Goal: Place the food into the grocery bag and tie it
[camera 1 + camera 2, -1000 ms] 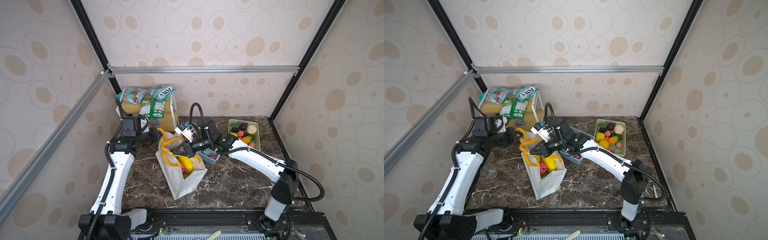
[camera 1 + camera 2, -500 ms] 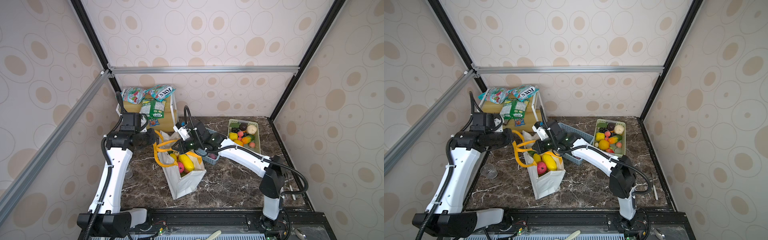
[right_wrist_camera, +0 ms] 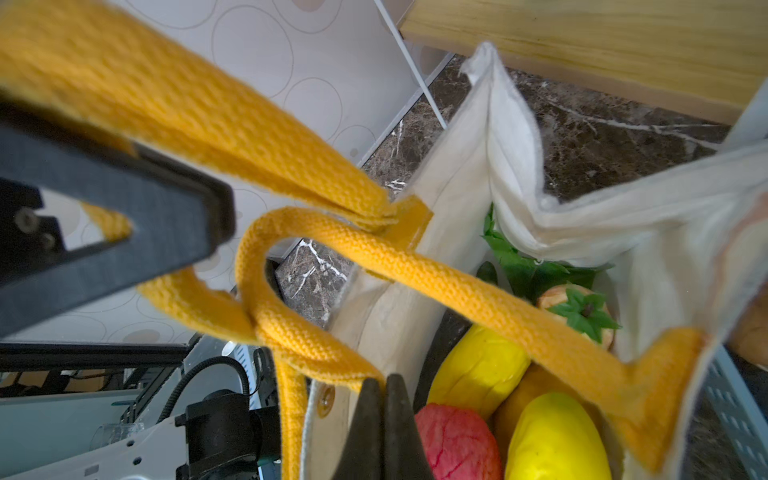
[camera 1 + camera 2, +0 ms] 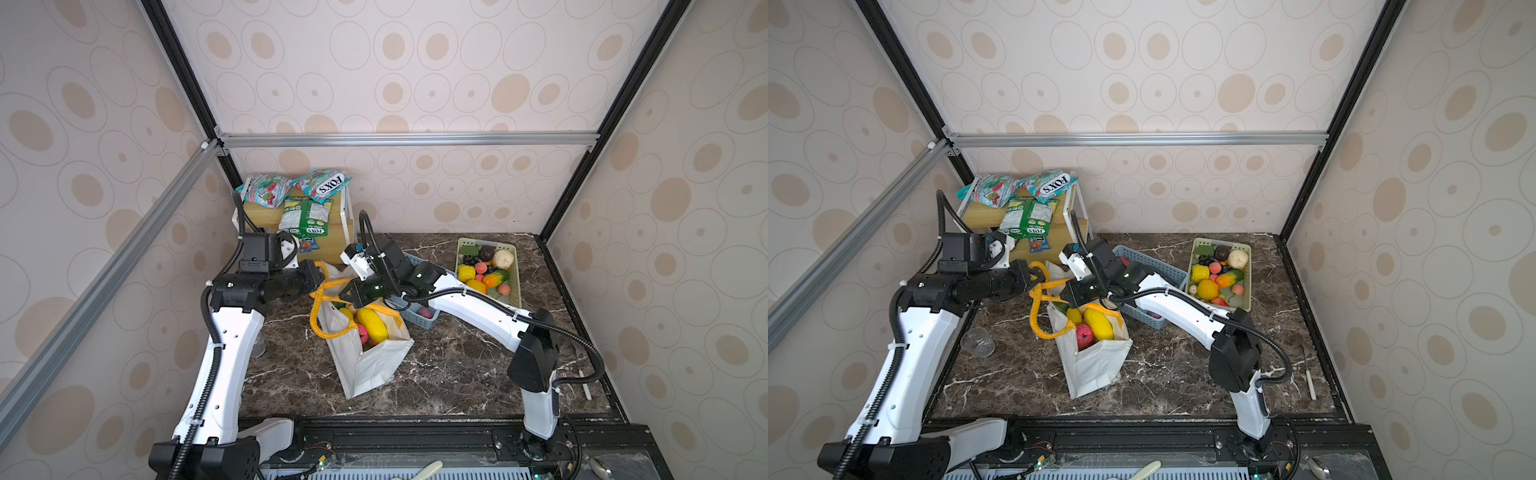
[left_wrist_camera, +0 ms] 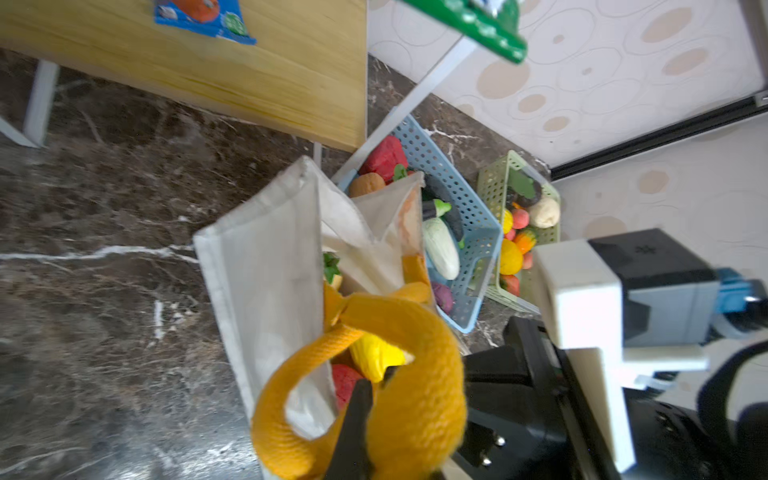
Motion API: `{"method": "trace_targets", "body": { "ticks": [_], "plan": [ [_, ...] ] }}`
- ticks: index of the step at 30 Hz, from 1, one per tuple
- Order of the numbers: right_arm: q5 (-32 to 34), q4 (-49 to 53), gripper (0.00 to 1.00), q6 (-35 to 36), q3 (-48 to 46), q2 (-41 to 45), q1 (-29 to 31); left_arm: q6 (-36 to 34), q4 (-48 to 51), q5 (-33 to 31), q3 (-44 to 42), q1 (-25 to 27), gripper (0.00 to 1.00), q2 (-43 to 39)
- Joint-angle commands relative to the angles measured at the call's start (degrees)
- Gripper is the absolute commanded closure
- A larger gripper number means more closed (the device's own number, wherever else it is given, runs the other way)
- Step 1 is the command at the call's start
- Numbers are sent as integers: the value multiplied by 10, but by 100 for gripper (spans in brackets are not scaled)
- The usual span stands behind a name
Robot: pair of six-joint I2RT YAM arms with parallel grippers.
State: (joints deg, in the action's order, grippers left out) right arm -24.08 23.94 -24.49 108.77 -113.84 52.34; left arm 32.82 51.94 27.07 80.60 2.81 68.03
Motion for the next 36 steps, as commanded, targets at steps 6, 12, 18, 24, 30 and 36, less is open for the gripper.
{"method": "trace_targets", "body": {
  "ticks": [6,12,18,24,30,36],
  "plan": [
    [-101,-248,100,-95,-88,20,5,111,-124,48,-51,6,75,-25],
    [-132,-357,100,-186,-110,-5,-17,83,-129,16,-88,5,48,-20],
    [-140,-380,100,-205,-124,-7,-28,57,-108,-15,-13,6,15,12],
    [-125,-389,100,-209,-138,-2,-33,48,-75,-68,65,5,16,39],
    [-118,-404,100,-217,-148,3,-37,117,-151,-21,49,5,23,48],
    [-119,-422,100,-226,-163,9,-49,190,-236,55,68,18,38,68]
  ]
}}
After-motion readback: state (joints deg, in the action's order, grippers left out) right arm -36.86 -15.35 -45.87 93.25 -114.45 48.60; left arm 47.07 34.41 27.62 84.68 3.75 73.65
